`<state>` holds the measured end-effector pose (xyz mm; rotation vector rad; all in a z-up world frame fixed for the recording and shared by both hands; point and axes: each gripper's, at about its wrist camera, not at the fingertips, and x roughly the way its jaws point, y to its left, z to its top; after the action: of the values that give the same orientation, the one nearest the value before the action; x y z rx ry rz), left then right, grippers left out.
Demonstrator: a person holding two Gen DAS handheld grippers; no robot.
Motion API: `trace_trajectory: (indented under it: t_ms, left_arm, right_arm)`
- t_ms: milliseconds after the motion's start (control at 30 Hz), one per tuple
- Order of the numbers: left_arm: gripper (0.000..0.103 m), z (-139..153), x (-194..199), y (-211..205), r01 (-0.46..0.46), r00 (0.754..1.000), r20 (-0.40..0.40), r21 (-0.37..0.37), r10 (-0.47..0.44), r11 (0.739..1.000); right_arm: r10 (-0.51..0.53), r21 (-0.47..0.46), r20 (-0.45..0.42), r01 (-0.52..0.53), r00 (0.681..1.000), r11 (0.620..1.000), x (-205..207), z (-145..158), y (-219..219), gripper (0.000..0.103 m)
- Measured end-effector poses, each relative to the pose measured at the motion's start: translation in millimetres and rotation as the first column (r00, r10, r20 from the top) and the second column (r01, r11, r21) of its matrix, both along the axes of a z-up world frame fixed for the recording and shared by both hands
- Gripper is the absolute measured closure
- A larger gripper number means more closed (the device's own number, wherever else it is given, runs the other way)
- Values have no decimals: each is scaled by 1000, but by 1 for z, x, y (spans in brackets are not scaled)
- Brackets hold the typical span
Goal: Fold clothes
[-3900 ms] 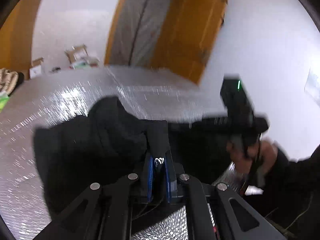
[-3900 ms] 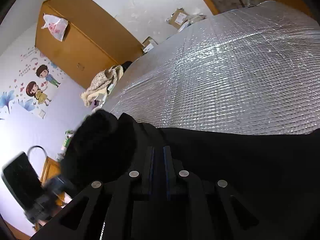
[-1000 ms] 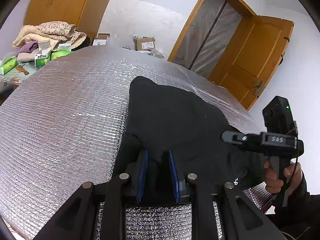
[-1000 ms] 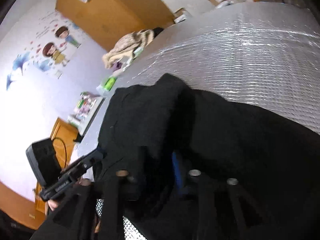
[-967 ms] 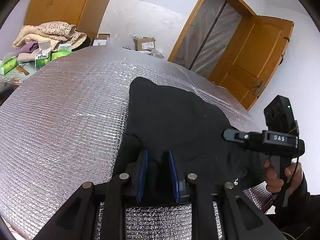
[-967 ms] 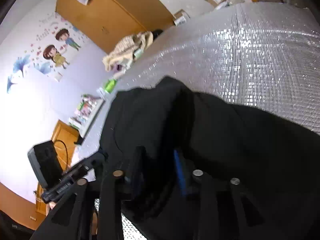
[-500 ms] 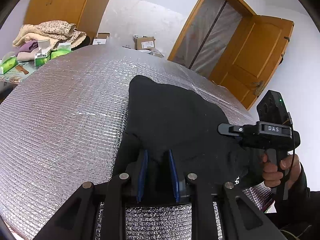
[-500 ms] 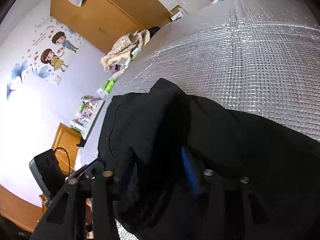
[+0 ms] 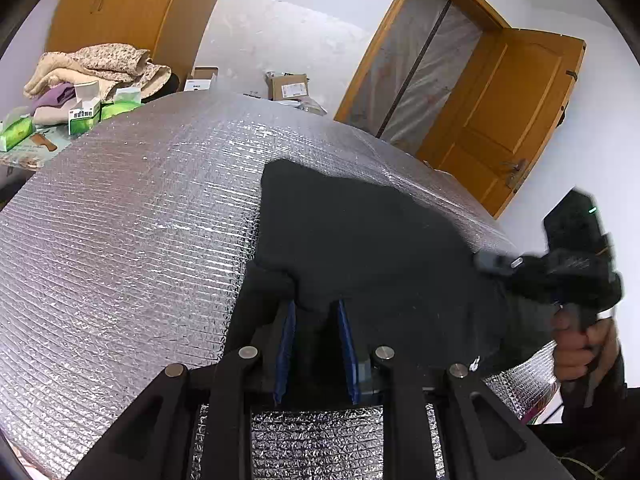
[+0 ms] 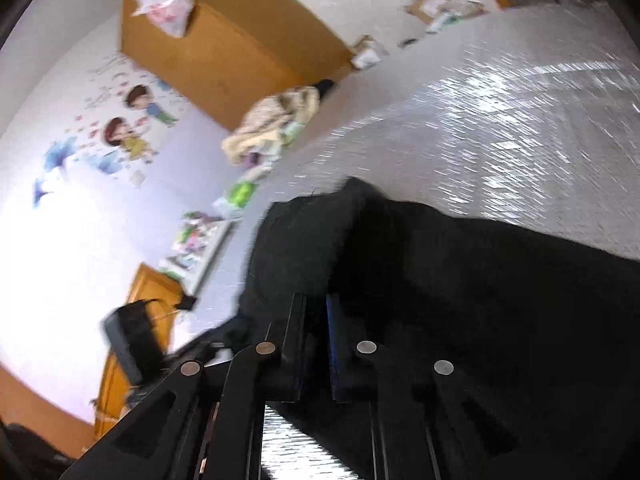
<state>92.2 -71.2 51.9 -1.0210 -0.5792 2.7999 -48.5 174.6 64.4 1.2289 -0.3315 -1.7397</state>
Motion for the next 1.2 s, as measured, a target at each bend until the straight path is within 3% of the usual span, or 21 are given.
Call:
trace_trajectory:
  t_ms: [100, 233, 267, 700, 767, 800, 833, 933, 1200]
  left_arm:
    - [81, 2, 2, 1, 0, 1000, 0, -7, 0, 1000]
    - [81, 2, 3, 0, -2, 1000, 0, -4, 2, 1000]
    - [81, 2, 3, 0, -3, 1000, 0, -4, 3, 1000]
    - [81, -1, 2, -2, 2, 1000, -1, -1, -2, 1000]
    - [81, -2, 2, -2, 2, 1000, -1, 0, -2, 1000]
    - [81, -2, 2, -2, 2, 1000, -1, 0, -2, 1000]
    - [81, -1, 2, -2, 2, 1000, -1, -2, -2, 1000]
    - [81, 0, 3, -3, 1, 1000, 0, -7, -1, 1000]
    - [81, 10, 8, -1, 16, 999, -30, -6, -16, 1000]
  right_arm:
    - [-13, 5, 55, 13, 998, 1000, -6, -14, 1, 85]
    - [3, -35, 49, -1, 999, 999, -9, -10, -3, 59]
    - [13, -44, 57, -10, 998, 999, -11, -10, -6, 58]
    - [79, -35, 53, -77, 995, 996, -11, -11, -29, 56]
    - [73, -20, 53, -72, 996, 997, -12, -13, -32, 60]
    - [70, -12, 54, -70, 996, 997, -13, -14, -33, 75]
    - [68, -5, 55, -68, 996, 998, -14, -15, -34, 82]
    - [72, -11, 42, -72, 997, 997, -12, -11, -33, 88]
    - [16, -4, 28, -16, 999, 1000, -3, -11, -16, 89]
